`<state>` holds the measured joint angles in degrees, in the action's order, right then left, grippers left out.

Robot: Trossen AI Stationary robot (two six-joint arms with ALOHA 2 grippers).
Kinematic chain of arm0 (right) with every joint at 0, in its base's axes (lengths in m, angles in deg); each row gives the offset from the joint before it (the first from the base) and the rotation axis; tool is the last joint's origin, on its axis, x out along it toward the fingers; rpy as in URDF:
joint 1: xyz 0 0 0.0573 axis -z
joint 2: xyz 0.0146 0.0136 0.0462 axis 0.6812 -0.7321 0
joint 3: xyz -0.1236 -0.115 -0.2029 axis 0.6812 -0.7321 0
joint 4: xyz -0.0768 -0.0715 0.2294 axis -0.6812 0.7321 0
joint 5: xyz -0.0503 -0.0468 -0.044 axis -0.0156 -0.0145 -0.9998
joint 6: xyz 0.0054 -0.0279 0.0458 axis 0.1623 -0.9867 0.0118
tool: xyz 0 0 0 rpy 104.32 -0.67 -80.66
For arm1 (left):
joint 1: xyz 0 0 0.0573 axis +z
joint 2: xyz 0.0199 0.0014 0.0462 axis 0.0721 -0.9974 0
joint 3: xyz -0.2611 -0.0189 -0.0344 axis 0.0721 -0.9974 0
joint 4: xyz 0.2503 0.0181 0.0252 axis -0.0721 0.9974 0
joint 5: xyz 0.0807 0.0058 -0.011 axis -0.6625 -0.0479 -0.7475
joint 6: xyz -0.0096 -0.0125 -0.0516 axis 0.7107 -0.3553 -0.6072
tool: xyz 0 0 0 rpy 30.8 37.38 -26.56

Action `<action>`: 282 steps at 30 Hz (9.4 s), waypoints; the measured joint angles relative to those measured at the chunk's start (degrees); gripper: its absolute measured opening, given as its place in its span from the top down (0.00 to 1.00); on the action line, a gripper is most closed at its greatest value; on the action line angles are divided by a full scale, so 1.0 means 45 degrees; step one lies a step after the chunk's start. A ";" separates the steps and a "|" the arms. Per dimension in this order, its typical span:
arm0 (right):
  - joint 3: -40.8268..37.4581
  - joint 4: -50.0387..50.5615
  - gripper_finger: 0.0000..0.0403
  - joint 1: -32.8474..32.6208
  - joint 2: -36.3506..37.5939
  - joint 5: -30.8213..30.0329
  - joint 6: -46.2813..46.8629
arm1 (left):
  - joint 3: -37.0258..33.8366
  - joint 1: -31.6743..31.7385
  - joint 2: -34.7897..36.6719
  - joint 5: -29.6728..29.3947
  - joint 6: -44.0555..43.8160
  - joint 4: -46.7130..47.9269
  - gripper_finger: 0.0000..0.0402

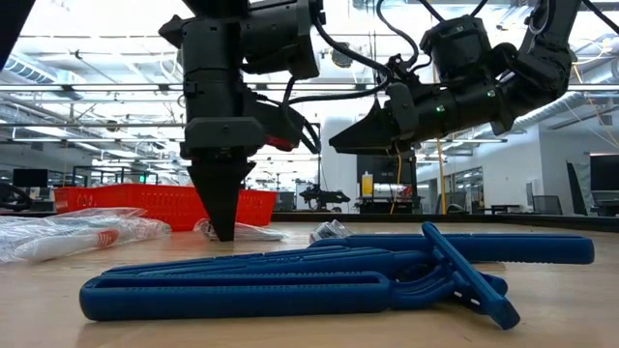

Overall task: Pick & Place Travel size toiletries
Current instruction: Put the nail cutter into the horizontal left red bin, then put the blue razor into the vertical right red bin

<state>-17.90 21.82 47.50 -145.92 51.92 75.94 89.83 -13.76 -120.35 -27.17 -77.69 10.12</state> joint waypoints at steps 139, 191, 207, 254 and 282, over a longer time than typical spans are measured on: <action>0.4830 1.3438 0.95 -0.5177 -0.1996 0.0198 0.0262 | -0.8161 0.4197 1.1147 -0.2435 0.3408 -0.9482 0.60; 0.3092 0.1247 0.96 0.2134 -0.1564 -0.0127 0.0882 | -0.8784 0.2027 1.1857 -0.3176 0.5622 -1.0040 0.60; 0.2565 -0.2479 0.95 0.1116 -0.1554 0.1400 0.0295 | -1.4075 0.4265 1.1459 -0.0889 0.4093 -2.1366 0.60; 0.3614 0.0382 0.76 0.0215 -0.1579 0.1443 -0.0062 | -1.0479 0.2955 0.9210 -0.5608 0.6460 -1.8880 0.97; 0.3619 0.0470 0.63 0.0568 -0.1559 0.1351 0.0238 | -1.0493 0.5731 0.8315 -0.4824 -0.0060 -1.3669 0.80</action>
<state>-1.62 23.93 50.05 -152.94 58.00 77.01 42.61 12.03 -82.93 -48.87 -77.96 -51.39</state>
